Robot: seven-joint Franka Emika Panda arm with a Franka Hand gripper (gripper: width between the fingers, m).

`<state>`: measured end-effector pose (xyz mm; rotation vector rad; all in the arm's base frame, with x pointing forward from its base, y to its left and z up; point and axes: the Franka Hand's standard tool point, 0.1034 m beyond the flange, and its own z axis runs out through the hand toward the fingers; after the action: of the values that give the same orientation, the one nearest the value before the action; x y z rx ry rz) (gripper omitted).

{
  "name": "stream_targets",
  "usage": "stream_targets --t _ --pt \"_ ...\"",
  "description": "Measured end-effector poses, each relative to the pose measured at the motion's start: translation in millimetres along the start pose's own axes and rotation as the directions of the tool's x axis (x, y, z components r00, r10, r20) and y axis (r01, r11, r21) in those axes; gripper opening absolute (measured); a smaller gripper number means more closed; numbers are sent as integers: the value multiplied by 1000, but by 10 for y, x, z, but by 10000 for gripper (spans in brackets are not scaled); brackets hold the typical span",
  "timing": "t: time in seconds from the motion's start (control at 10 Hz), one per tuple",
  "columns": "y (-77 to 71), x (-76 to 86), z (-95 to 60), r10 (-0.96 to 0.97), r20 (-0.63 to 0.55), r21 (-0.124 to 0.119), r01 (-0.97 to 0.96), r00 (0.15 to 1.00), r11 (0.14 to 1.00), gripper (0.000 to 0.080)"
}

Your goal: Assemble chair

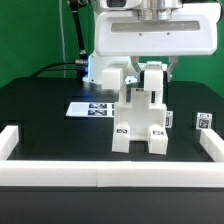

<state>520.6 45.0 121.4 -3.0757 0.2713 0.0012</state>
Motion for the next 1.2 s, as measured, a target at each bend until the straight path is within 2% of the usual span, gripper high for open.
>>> stream_targets --t 1.2 --pt "-59 -16 3 -8 -19 3 8 1000 1000 288"
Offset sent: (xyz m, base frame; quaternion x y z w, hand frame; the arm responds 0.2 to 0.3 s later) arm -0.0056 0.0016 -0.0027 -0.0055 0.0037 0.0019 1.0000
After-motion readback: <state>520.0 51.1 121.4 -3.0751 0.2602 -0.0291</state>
